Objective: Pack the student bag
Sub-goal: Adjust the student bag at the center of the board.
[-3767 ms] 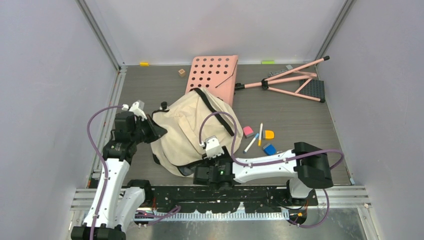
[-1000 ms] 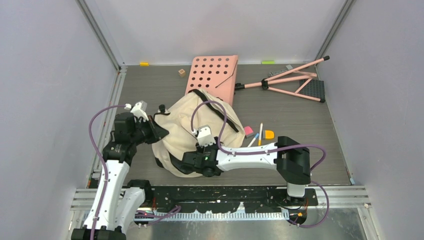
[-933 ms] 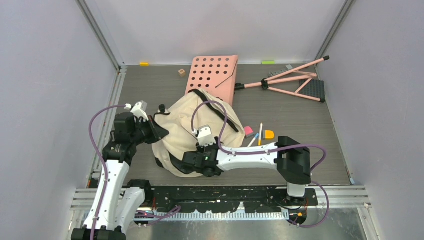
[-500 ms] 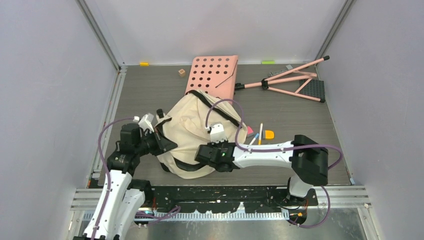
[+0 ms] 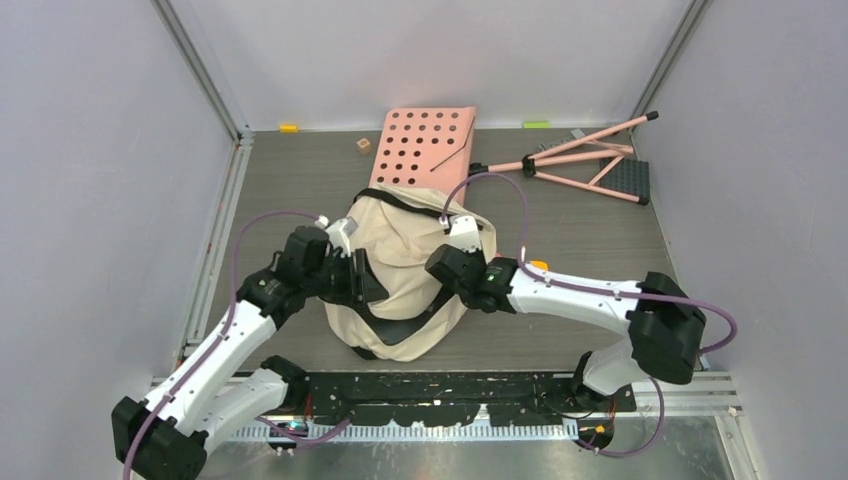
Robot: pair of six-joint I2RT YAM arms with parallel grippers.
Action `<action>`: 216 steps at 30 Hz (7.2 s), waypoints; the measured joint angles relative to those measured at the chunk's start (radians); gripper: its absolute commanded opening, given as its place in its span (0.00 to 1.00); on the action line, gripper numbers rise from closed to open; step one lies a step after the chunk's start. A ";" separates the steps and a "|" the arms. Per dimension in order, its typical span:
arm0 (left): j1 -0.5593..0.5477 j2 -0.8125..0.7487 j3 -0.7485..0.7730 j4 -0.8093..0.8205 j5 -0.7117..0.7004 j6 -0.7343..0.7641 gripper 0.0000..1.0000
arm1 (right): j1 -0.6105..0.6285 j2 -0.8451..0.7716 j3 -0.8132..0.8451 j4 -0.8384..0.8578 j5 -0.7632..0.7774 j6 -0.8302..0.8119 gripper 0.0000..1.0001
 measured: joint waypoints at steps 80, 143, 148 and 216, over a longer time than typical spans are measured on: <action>0.386 0.378 0.413 -0.325 -0.382 -0.073 0.38 | -0.336 0.901 1.423 -0.158 -0.544 -0.257 0.76; 0.400 -0.065 -0.030 -0.460 -0.234 -0.431 0.46 | 0.088 0.519 0.814 -0.293 -0.902 -0.486 0.66; 0.400 -0.005 -0.030 -0.394 -0.235 -0.431 0.51 | 0.088 0.519 0.776 -0.307 -0.901 -0.505 0.70; 0.401 -0.116 -0.166 -0.343 -0.253 -0.405 0.00 | 0.033 0.834 1.232 -0.383 -0.515 -0.496 0.01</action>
